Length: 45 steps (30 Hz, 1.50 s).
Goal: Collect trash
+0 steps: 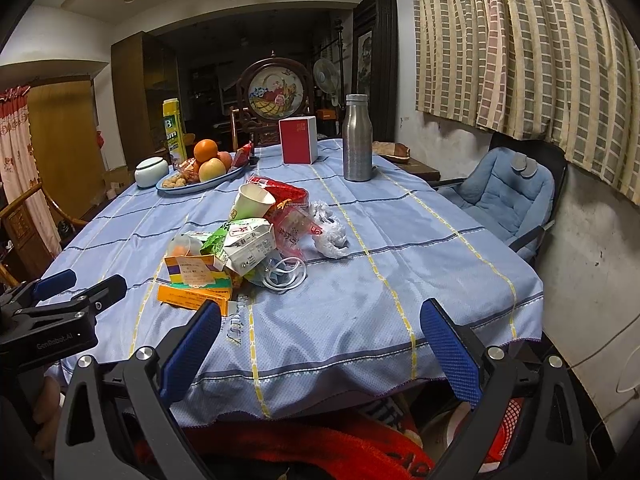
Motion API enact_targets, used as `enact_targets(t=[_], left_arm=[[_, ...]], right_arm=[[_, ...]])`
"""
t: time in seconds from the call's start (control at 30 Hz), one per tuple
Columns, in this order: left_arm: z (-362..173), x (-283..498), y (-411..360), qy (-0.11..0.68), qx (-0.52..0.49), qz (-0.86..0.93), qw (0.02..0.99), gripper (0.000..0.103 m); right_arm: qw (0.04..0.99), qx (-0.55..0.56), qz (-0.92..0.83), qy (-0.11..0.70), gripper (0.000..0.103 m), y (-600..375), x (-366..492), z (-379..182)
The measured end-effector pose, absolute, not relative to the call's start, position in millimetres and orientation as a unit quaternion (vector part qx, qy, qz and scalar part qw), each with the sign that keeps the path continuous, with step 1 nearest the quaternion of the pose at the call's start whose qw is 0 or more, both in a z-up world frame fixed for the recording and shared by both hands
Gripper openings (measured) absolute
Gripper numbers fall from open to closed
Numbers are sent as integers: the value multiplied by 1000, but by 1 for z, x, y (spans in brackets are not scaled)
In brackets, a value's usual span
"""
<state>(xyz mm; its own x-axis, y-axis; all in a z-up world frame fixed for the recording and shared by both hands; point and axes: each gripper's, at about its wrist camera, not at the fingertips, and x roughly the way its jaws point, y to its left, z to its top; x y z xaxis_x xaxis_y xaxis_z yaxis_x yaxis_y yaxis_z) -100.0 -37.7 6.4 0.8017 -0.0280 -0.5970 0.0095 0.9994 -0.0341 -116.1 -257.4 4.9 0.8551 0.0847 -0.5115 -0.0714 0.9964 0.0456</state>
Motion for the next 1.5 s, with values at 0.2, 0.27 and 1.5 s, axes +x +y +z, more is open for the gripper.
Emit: enact_targets(t=[0.2,0.27,1.5], left_arm=[[5,-101,-41,316,-12,-9,949,97],[4,-100,-42,316,-11,-9,949,97],[1,-100,-41,317,-11,-9,948,97]], right_arm=[[963,12,40,266,98,-257,-116,4],[963,12,40,266,98,-256,-116,4],[963,15,42,267,98,-258,-114,4]])
